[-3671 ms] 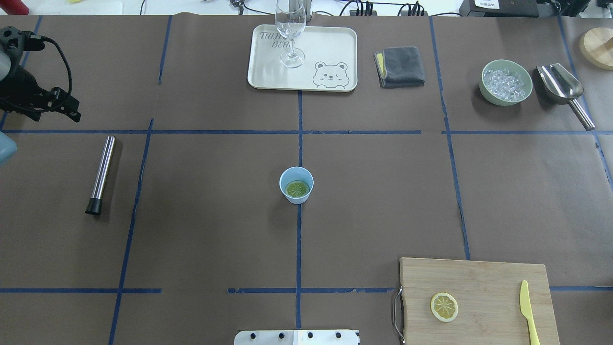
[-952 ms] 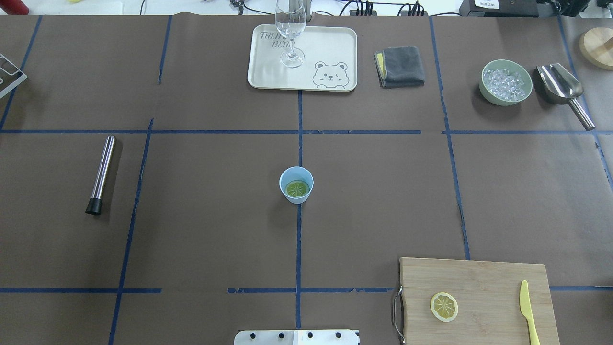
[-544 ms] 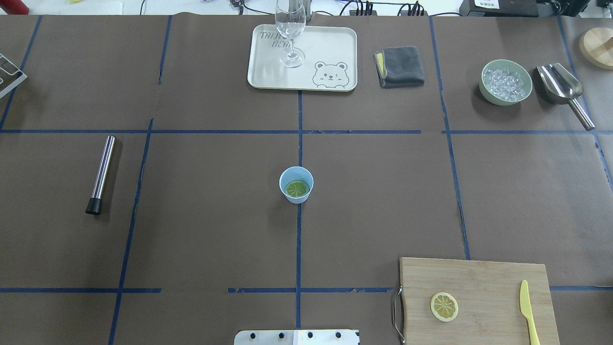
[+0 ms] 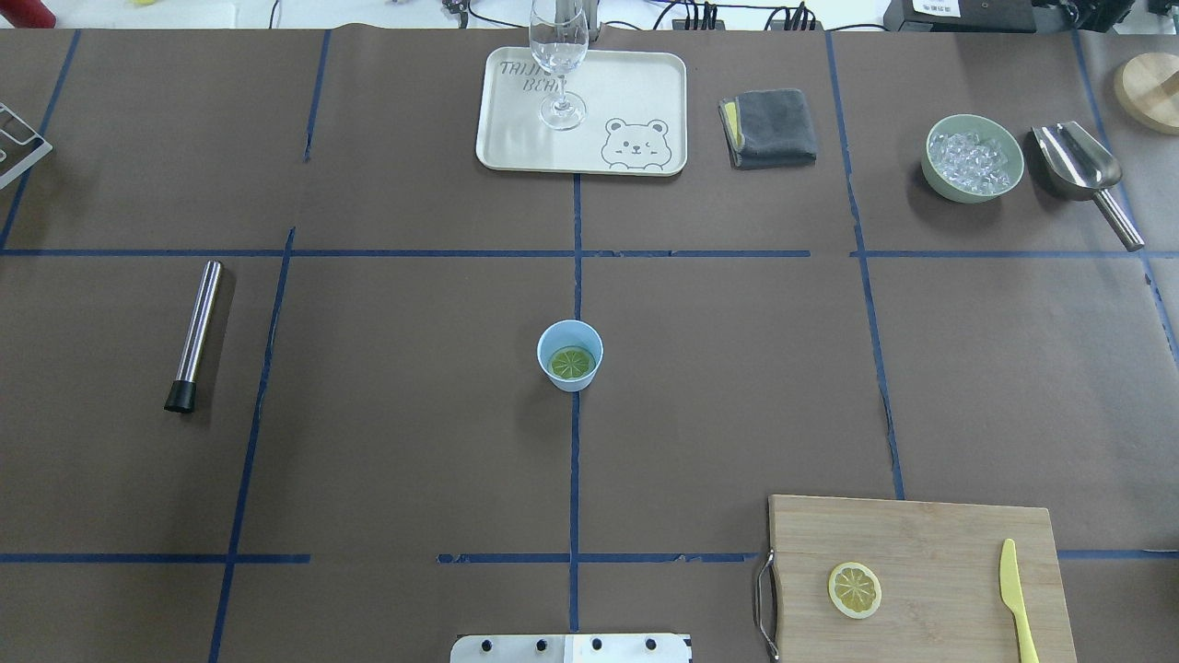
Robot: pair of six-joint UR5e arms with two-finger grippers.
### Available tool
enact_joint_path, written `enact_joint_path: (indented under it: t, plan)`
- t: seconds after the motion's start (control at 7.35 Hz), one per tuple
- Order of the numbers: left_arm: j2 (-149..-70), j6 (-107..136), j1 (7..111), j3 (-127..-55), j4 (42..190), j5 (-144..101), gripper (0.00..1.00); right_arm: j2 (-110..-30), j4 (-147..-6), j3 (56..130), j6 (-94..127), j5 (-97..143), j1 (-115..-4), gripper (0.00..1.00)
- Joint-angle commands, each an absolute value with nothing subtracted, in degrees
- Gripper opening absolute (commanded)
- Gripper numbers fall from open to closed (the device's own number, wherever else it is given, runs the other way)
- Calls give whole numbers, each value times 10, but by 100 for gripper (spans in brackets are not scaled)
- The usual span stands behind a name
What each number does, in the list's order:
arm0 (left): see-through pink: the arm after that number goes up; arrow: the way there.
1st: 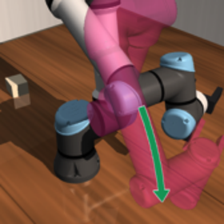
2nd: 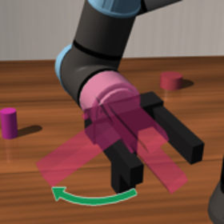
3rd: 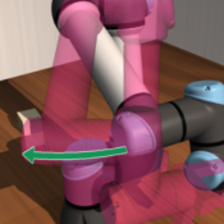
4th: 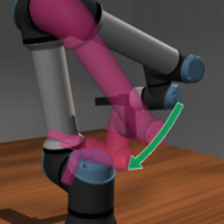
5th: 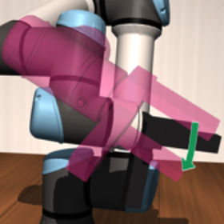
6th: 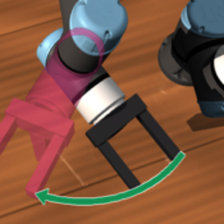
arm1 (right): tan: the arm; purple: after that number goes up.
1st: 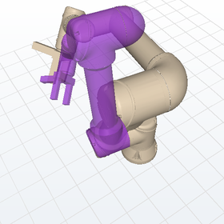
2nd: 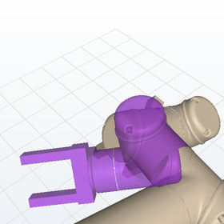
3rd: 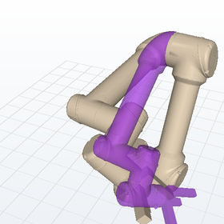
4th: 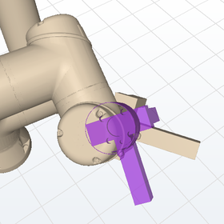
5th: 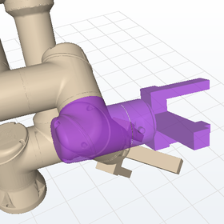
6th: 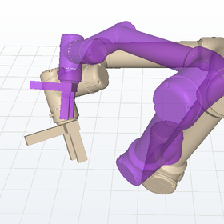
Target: Squeeze lemon into cup
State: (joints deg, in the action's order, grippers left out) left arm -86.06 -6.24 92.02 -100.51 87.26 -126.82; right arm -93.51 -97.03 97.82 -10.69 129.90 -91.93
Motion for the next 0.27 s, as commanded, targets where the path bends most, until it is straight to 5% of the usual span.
enact_joint_path:
  t: [0.0,0.14]
  plan:
    - [-861,-62,920,-1005,874,-1268,100,-939,-970,977,-107,1299,-919,100]
    - [-861,-62,920,-1005,874,-1268,100,-939,-970,977,-107,1299,-919,100]
